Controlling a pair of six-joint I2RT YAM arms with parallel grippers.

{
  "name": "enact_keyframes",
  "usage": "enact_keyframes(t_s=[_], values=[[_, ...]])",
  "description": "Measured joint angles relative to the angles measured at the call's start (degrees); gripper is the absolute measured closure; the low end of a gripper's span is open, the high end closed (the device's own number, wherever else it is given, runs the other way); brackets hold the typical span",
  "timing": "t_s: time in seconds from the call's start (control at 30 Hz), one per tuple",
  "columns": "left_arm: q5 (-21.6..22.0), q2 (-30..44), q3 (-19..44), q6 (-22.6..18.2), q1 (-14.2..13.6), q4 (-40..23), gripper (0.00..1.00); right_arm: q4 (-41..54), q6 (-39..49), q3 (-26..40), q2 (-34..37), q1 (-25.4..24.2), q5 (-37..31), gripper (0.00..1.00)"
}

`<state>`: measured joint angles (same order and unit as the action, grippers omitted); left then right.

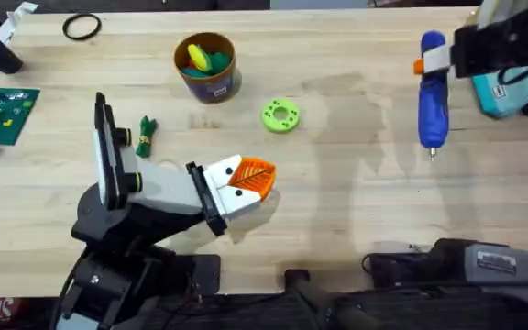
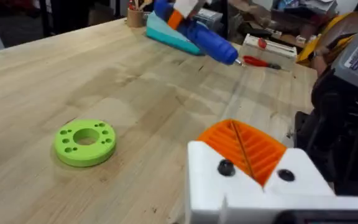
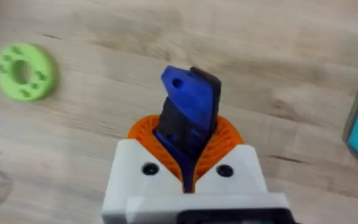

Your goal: Pick up the gripper from the table and insert it into the empty holder that is missing its gripper. Then pick up a screw, insert it into the mounting hole, and use the screwdriver to tighten it. Finally, clean up the table by picking up the vegetable and placing it into the bucket.

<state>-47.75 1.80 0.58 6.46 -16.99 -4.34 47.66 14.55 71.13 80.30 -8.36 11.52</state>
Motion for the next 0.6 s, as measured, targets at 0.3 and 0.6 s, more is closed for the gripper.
enact_keyframes(t_s=[0.3,0.6], values=[[0.00,0.02,0.00,0.00,0.00,0.02,0.981,-4.49,0.02,0.04,-11.65,4.16,15.57,0.974],[0.00,0.02,0.00,0.00,0.00,0.02,0.981,-18.83,-5.04,0.07,-16.32,17.43,26.67,0.974]])
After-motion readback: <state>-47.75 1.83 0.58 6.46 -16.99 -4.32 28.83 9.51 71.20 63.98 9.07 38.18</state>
